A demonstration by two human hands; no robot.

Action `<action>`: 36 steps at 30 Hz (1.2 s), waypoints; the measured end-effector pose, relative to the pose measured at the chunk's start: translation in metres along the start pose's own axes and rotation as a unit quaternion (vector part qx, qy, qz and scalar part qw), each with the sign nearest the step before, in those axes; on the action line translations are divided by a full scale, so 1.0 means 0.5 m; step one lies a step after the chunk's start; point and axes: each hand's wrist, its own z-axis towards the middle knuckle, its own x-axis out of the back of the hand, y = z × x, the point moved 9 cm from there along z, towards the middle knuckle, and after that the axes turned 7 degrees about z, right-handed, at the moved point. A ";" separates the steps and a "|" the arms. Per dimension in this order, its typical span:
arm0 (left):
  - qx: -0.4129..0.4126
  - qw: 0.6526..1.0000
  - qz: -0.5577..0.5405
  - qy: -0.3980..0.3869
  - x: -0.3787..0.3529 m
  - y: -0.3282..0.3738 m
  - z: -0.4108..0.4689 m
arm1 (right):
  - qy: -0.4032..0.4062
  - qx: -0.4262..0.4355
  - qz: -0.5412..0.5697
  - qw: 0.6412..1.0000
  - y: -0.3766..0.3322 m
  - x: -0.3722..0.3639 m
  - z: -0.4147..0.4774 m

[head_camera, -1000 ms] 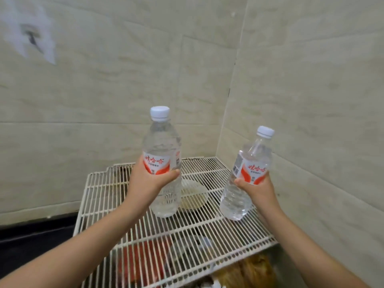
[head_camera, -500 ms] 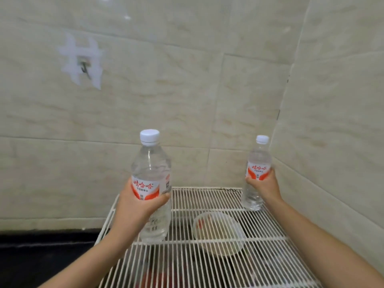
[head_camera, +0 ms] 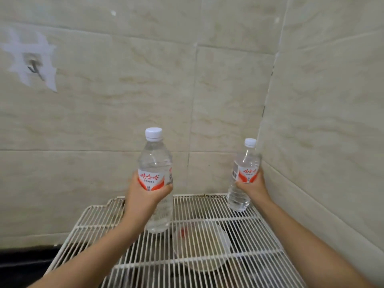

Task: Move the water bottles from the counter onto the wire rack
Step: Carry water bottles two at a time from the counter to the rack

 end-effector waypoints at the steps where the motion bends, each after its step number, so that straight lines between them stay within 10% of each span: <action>1: -0.001 1.000 -0.008 -0.004 -0.035 0.002 0.010 | -0.001 -0.003 -0.009 1.000 -0.002 0.000 -0.008; 18: 0.031 0.998 -0.033 0.038 -0.414 -0.061 0.095 | 0.108 -0.144 -0.031 0.983 0.097 0.063 -0.181; 24: 0.006 0.999 -0.030 0.009 -0.415 -0.058 0.122 | 0.025 -0.075 -0.223 0.972 0.065 0.034 -0.172; 36: 0.017 0.986 0.135 -0.093 -0.364 -0.117 0.075 | -0.010 -0.009 -0.262 0.965 0.053 0.008 -0.179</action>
